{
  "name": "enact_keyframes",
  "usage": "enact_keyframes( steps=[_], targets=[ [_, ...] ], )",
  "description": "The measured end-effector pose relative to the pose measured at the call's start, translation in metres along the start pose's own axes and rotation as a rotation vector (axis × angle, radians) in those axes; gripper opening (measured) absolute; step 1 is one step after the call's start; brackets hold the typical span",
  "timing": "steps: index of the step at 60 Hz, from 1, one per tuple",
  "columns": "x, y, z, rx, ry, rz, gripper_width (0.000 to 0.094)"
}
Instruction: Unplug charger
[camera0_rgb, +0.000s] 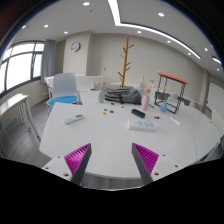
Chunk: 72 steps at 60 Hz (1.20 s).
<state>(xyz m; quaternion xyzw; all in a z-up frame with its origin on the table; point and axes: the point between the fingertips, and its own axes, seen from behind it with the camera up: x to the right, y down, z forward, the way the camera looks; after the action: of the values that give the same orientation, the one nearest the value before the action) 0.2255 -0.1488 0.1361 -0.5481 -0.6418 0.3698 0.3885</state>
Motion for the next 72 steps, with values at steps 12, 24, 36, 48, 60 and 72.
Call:
enact_keyframes(
  steps=[12,24,36,48,60,72],
  targets=[
    [0.071,0.004,0.015,-0.009,0.073,0.025,0.0851],
    [0.140,0.017,0.034,-0.035,0.131,0.067,0.0847],
    [0.201,0.015,0.065,-0.024,0.182,0.063,0.0847],
    [0.232,0.009,0.130,0.002,0.166,0.080,0.0853],
    [0.238,0.007,0.214,0.005,0.119,0.084,0.0848],
    [0.242,0.001,0.287,-0.006,0.080,0.129,0.0849]
  ],
)
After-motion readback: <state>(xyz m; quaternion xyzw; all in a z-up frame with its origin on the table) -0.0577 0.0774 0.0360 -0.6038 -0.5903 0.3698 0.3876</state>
